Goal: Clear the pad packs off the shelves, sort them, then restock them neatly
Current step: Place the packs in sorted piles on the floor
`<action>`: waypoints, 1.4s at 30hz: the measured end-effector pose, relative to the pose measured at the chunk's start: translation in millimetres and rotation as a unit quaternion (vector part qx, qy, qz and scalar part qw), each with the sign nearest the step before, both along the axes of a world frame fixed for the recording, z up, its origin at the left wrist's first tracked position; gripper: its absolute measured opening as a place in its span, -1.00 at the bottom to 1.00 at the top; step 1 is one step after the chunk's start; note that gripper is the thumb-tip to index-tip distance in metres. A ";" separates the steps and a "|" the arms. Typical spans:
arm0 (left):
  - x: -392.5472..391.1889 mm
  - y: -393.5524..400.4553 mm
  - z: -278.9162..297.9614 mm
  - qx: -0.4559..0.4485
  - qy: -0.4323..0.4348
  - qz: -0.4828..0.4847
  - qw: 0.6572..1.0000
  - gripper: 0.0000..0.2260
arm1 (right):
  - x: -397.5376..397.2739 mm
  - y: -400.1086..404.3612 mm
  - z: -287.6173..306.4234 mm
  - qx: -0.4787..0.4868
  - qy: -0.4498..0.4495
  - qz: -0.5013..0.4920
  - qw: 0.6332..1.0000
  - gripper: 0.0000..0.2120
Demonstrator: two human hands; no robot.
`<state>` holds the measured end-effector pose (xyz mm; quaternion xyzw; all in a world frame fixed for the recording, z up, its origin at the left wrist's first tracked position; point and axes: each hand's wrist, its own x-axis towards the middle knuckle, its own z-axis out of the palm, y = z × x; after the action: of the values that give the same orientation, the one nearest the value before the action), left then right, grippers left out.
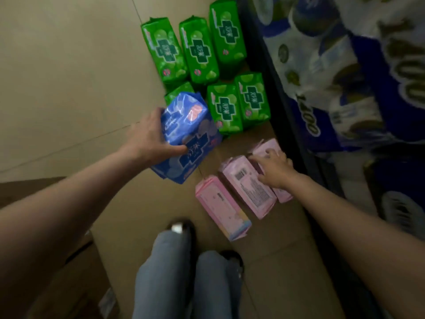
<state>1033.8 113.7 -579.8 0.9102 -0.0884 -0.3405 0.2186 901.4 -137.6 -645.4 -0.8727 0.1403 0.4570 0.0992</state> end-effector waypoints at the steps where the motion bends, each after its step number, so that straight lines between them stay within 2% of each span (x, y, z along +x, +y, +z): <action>1: -12.1 -10.3 -10.6 0.026 -0.029 -0.032 0.999 -0.10 | -5.7 -2.3 -8.8 0.001 -0.005 0.024 1.000 -0.37; 4: -38.3 -36.6 -52.0 0.073 -0.125 -0.113 0.983 -0.15 | 2.5 -4.3 -41.0 -0.010 -0.051 0.119 0.992 -0.33; 6: -47.5 -49.2 -70.7 0.086 -0.141 -0.125 0.978 -0.16 | 7.6 2.7 -56.4 -0.029 -0.056 0.185 0.981 -0.35; 10: -52.0 -50.9 -89.2 0.021 -0.146 -0.085 0.985 -0.14 | 3.8 1.9 -72.9 -0.039 -0.043 0.165 0.985 -0.42; 13: -56.4 -48.1 -88.1 -0.026 -0.089 -0.043 0.995 -0.04 | -24.2 -3.7 -64.8 -0.037 -0.006 0.165 0.986 -0.42; 15: -59.7 -49.7 -85.4 -0.069 -0.065 -0.017 0.995 -0.02 | -45.4 -12.5 -63.0 -0.014 -0.008 0.126 0.992 -0.41; 17: -60.6 -49.5 -84.0 -0.073 -0.048 -0.040 0.995 -0.01 | -59.9 -23.0 -60.3 0.074 -0.087 -0.031 0.993 -0.38; 18: -59.0 -49.3 -82.8 -0.067 -0.043 -0.073 0.994 0.01 | -60.4 -26.2 -54.6 0.141 -0.149 -0.134 0.970 -0.34; 20: -53.5 -51.3 -79.0 -0.049 -0.037 -0.177 0.982 0.05 | -45.8 -28.2 -36.4 0.256 -0.245 -0.240 0.904 -0.20; 22: -45.4 -59.5 -74.1 -0.020 -0.021 -0.288 0.957 0.09 | -23.8 -25.1 -14.7 0.332 -0.250 -0.244 0.876 -0.04; 24: -38.0 -70.6 -68.0 -0.001 0.004 -0.342 0.940 0.10 | -4.1 -16.9 -1.7 0.372 -0.198 -0.189 0.887 0.02; 27: -30.0 -86.7 -59.1 -0.019 0.031 -0.334 0.942 -0.02 | 4.3 -13.3 -1.8 0.337 -0.166 -0.137 0.916 -0.11; 29: -31.4 -91.8 -59.0 -0.072 -0.019 -0.292 0.954 -0.20 | -0.6 -19.7 -4.5 0.288 -0.211 -0.164 0.920 -0.34; 30: -34.1 -90.5 -61.1 -0.094 -0.065 -0.228 0.967 -0.35 | -5.5 -26.1 -5.3 0.270 -0.235 -0.199 0.912 -0.45; 32: -45.4 -82.7 -70.3 -0.081 -0.127 -0.074 0.986 -0.58 | -18.2 -43.6 -8.9 0.232 -0.272 -0.300 0.884 -0.57; 34: -66.4 -72.9 -88.6 -0.042 -0.069 -0.042 0.996 -0.57 | -32.0 -58.4 -15.3 0.153 -0.295 -0.388 0.860 -0.60; 36: -92.5 -67.9 -105.0 -0.006 0.053 -0.098 0.994 -0.46 | -40.7 -62.0 -23.9 0.085 -0.299 -0.437 0.844 -0.60; 38: -117.4 -68.1 -113.7 0.039 0.141 -0.134 0.980 -0.40 | -44.5 -52.5 -31.4 0.074 -0.300 -0.447 0.840 -0.57; 42: -139.8 -77.4 -120.6 0.025 0.138 -0.154 0.978 -0.37 | -42.7 -22.1 -51.0 0.038 -0.361 -0.416 0.834 -0.56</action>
<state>894.1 36.2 -700.4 0.8352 -0.1876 -0.4944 0.1512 858.7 -159.7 -696.4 -0.8307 0.4264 0.0299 0.3566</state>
